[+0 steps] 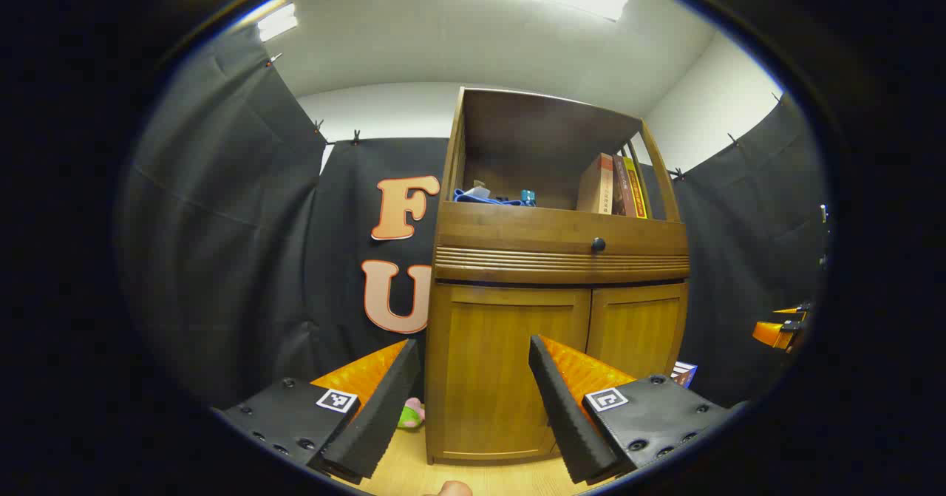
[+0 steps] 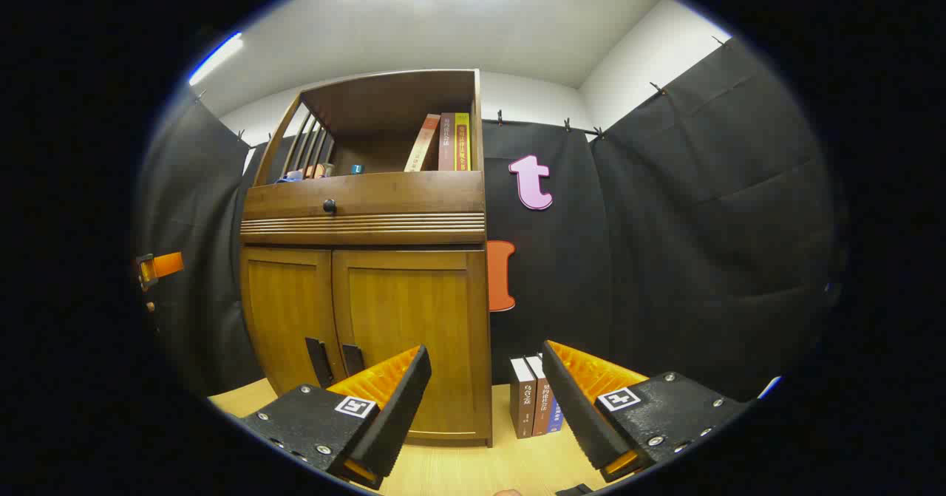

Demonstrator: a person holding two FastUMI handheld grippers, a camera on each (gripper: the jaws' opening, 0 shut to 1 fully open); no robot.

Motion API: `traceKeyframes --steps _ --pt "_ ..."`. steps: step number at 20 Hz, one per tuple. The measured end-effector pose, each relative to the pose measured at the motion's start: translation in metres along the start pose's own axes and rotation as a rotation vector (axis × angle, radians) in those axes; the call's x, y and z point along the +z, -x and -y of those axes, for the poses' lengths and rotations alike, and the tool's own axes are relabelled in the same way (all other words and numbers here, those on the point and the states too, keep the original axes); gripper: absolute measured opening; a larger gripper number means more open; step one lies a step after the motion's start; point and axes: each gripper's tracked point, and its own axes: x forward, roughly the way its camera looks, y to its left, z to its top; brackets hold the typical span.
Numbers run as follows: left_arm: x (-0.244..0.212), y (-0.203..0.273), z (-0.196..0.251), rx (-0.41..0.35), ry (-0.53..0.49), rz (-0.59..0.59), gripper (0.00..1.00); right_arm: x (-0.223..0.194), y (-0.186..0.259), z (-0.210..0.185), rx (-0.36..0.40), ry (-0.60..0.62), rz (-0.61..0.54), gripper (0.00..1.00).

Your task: Open the right door of the double-door shoe cabinet with the right hand, and open the left door with the left hand.

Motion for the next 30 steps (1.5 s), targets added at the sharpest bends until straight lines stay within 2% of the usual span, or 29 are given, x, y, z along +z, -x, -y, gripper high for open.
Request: traceKeyframes --steps 1,3,4,7,19,20,24,26,30 --pt "0.002 0.003 -0.004 0.003 -0.005 0.006 0.96 0.003 0.001 -0.005 0.003 0.002 0.004 0.93" --pt "0.0 0.006 -0.005 0.002 -0.015 -0.003 0.98 0.008 0.002 -0.014 0.013 -0.002 0.006 0.94" --pt "-0.002 0.008 -0.005 0.003 -0.02 -0.011 0.94 0.01 0.002 -0.018 0.018 -0.007 0.007 0.93" --pt "-0.003 0.008 0.005 -0.023 -0.012 -0.026 0.97 0.011 0.0 -0.025 0.029 -0.014 -0.001 0.93" --pt "-0.011 0.006 -0.002 -0.024 0.019 -0.063 0.98 0.019 0.001 -0.015 -0.011 -0.028 0.005 0.94" --pt "-0.01 0.006 -0.004 -0.02 0.018 -0.062 0.94 0.018 0.0 -0.016 -0.011 -0.027 0.003 0.94" --pt "-0.01 0.007 -0.009 -0.019 0.012 -0.06 0.98 0.004 -0.008 -0.027 0.002 -0.011 -0.013 0.93" --pt "-0.009 0.007 -0.013 -0.014 0.007 -0.055 0.94 -0.005 -0.015 -0.037 0.014 -0.006 -0.018 0.93" --pt "-0.012 0.006 -0.018 -0.005 0.005 -0.062 0.96 -0.03 -0.033 -0.066 0.066 -0.022 -0.044 0.94"
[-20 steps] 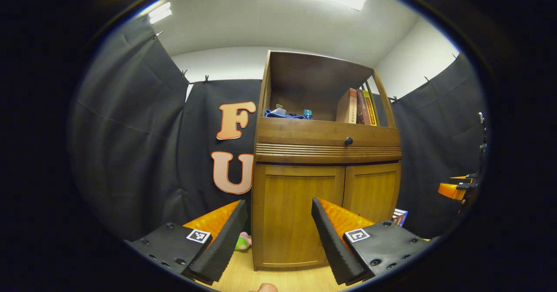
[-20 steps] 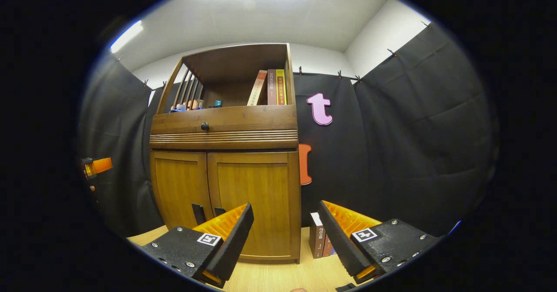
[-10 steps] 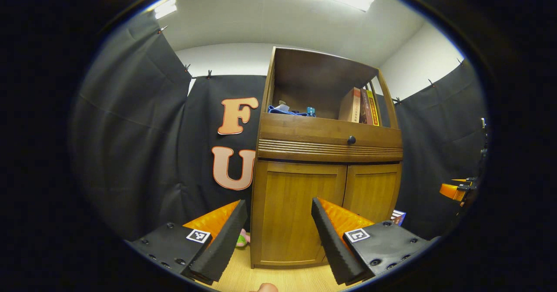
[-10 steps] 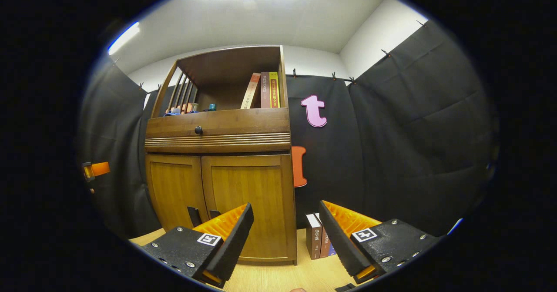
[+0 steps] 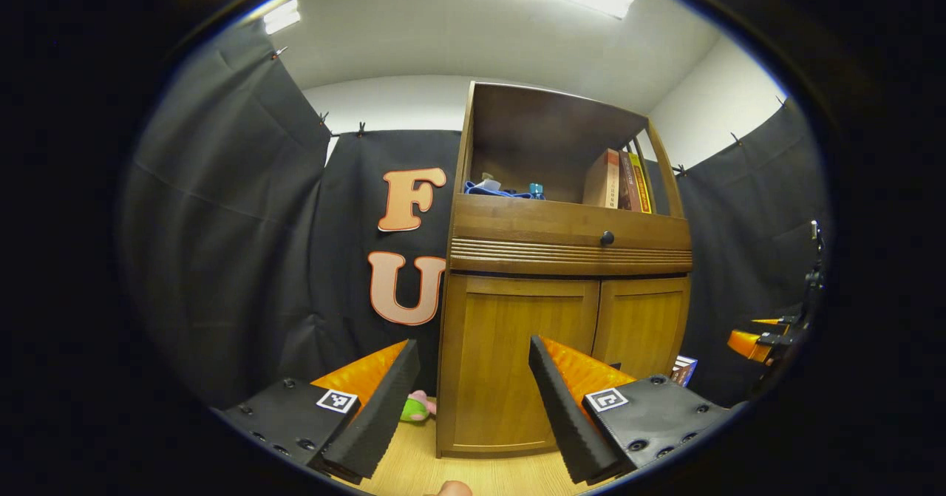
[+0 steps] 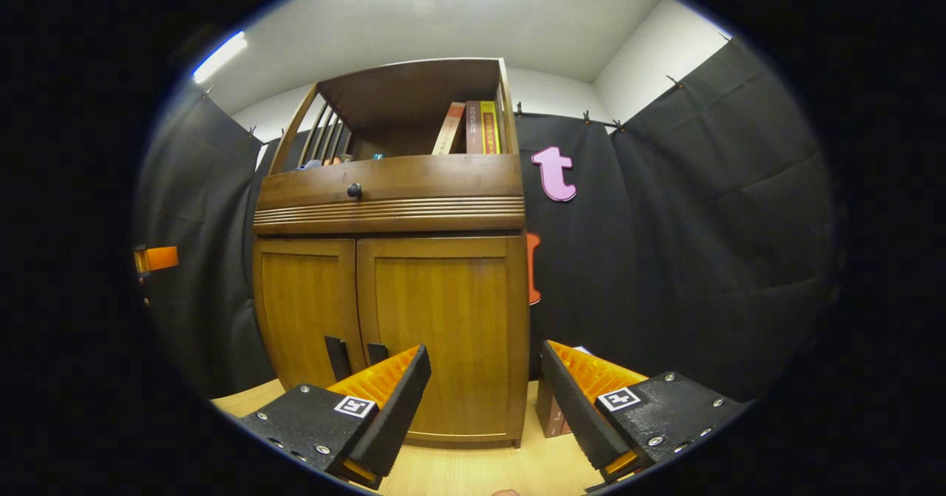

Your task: Open the right door of the double-door shoe cabinet with the right hand, and open the left door with the left hand.

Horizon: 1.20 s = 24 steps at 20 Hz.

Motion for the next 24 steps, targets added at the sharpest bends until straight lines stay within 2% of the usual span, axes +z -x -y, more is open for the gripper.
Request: traceKeyframes --steps 12,18,20,21,22,24 --pt "-0.018 -0.012 -0.018 0.011 -0.016 -0.029 0.94 -0.085 -0.072 -0.092 0.135 -0.016 -0.097 0.94" --pt "-0.029 -0.023 -0.026 0.014 -0.019 -0.048 0.96 -0.126 -0.106 -0.123 0.167 0.005 -0.152 0.94" --pt "-0.029 -0.025 -0.033 0.029 -0.036 -0.045 0.94 -0.137 -0.116 -0.126 0.16 0.005 -0.17 0.94" --pt "-0.029 -0.026 -0.035 0.035 -0.045 -0.042 0.96 -0.14 -0.121 -0.127 0.157 0.007 -0.174 1.0" --pt "-0.03 -0.026 -0.037 0.037 -0.05 -0.04 0.98 -0.144 -0.126 -0.13 0.163 0.007 -0.176 0.94" --pt "-0.032 -0.028 -0.039 0.033 -0.046 -0.039 0.96 -0.15 -0.134 -0.138 0.177 -0.002 -0.185 0.93"
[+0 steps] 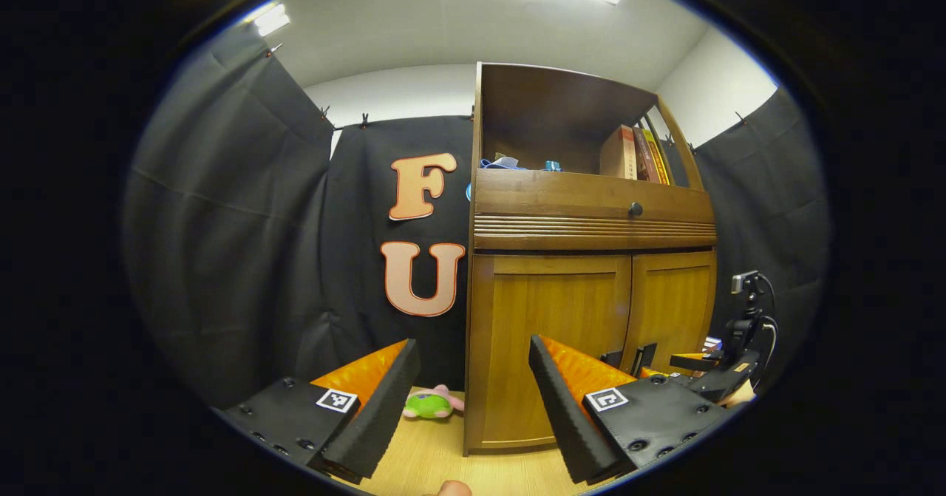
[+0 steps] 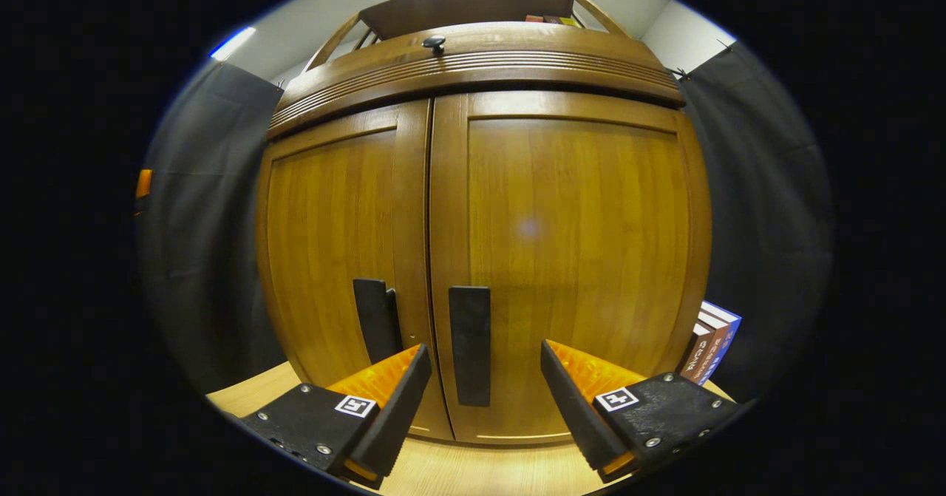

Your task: Open the right door of the double-door shoe cabinet with the right hand, and open the left door with the left hand.

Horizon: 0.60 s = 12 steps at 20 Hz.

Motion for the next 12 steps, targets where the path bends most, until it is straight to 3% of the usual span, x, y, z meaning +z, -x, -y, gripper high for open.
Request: traceKeyframes --steps 1,2,6,7,8,10,11,12 --pt "-0.002 0.0 -0.003 0.003 0.003 -0.004 0.96 -0.002 -0.005 -0.004 0.007 -0.006 -0.005 1.0" --pt "-0.004 -0.001 -0.005 0.005 0.006 -0.009 0.96 -0.003 -0.009 -0.006 0.01 -0.011 -0.007 0.86" --pt "-0.013 -0.006 -0.013 0.012 0.021 -0.03 0.98 -0.007 -0.024 -0.009 0.001 -0.033 -0.016 0.7" --pt "-0.014 -0.005 -0.013 0.015 0.023 -0.034 0.98 -0.008 -0.028 -0.009 -0.003 -0.035 -0.02 0.68" --pt "-0.015 -0.005 -0.014 0.019 0.022 -0.037 0.98 -0.01 -0.03 -0.008 -0.009 -0.036 -0.025 0.75" --pt "-0.015 -0.006 -0.016 0.028 0.018 -0.037 0.96 -0.013 -0.034 -0.004 -0.023 -0.038 -0.031 0.46" --pt "-0.015 -0.006 -0.017 0.034 0.015 -0.036 0.96 -0.013 -0.035 -0.001 -0.036 -0.039 -0.031 0.65" --pt "-0.016 -0.006 -0.018 0.039 0.013 -0.034 0.96 -0.012 -0.035 -0.003 -0.031 -0.052 -0.03 0.36"
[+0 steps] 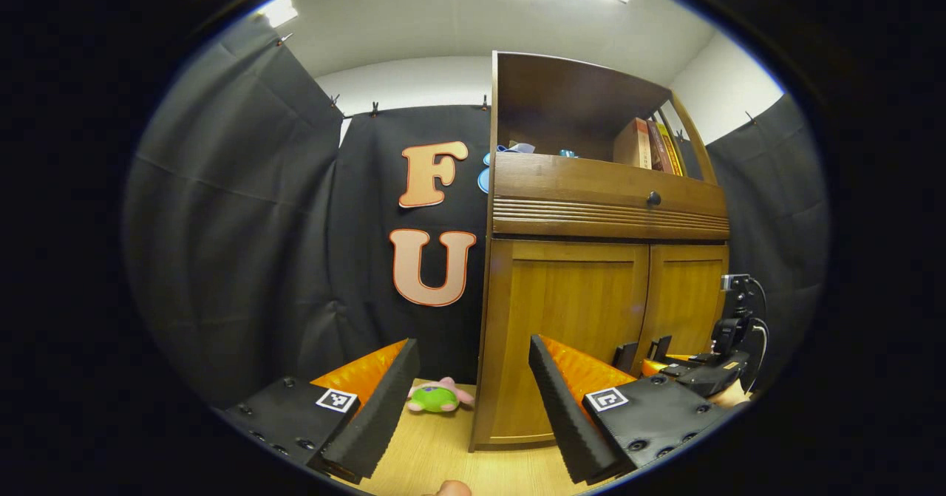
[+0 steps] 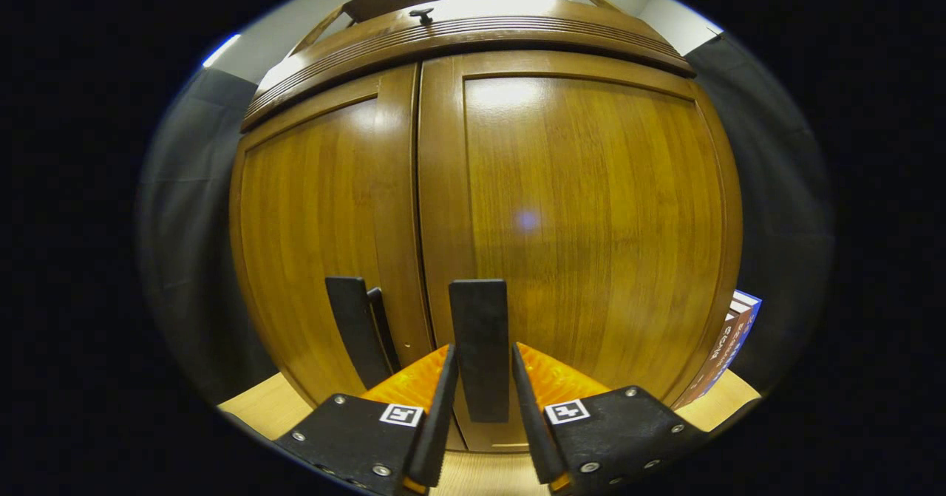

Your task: Open the right door of the double-door shoe cabinet with the right hand, and open the left door with the left hand.

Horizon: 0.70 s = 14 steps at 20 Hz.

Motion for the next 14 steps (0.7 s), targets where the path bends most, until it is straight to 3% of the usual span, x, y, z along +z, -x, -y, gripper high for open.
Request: traceKeyframes --steps 6,14 --pt "0.001 0.002 -0.002 0.002 0.0 0.001 0.96 -0.002 0.008 0.002 -0.025 0.017 0.002 0.33" --pt "-0.001 0.013 -0.001 0.002 0.016 -0.005 0.96 -0.004 0.044 0.005 0.006 0.029 0.016 0.28"
